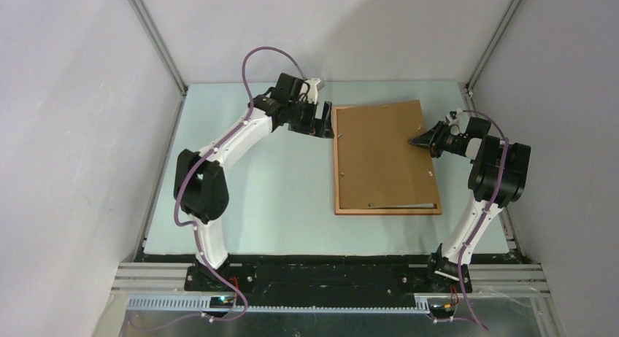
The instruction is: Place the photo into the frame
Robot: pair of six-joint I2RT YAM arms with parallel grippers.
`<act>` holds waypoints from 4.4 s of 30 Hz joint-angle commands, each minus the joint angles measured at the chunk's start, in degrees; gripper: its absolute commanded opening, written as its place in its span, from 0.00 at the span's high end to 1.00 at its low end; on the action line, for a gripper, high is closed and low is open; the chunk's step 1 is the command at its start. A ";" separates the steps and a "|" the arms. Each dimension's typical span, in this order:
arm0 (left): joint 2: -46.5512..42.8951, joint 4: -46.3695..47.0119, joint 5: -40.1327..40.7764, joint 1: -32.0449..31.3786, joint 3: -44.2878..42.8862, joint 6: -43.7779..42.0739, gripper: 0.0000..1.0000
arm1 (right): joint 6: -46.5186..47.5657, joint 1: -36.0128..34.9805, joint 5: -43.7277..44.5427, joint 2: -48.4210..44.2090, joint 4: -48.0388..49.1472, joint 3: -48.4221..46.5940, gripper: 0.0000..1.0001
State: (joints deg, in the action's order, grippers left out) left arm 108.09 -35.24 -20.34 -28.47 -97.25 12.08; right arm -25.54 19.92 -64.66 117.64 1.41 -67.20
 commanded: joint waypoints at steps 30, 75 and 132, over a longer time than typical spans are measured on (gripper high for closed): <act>2.67 1.00 -1.34 0.43 -0.21 1.37 0.02 | 15.43 -4.70 14.39 -4.13 -15.67 -5.46 0.31; 0.28 0.98 0.65 0.43 0.94 1.85 0.02 | 29.42 -8.96 47.95 -16.26 -25.50 -5.49 0.03; -4.69 1.85 12.08 1.65 9.44 -3.83 0.02 | 22.48 -14.80 49.41 -10.19 -30.35 -7.01 1.00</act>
State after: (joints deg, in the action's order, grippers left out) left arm 107.79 -35.07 -10.68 -27.07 -88.49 10.46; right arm -1.52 7.68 -14.26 109.93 -27.38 -73.28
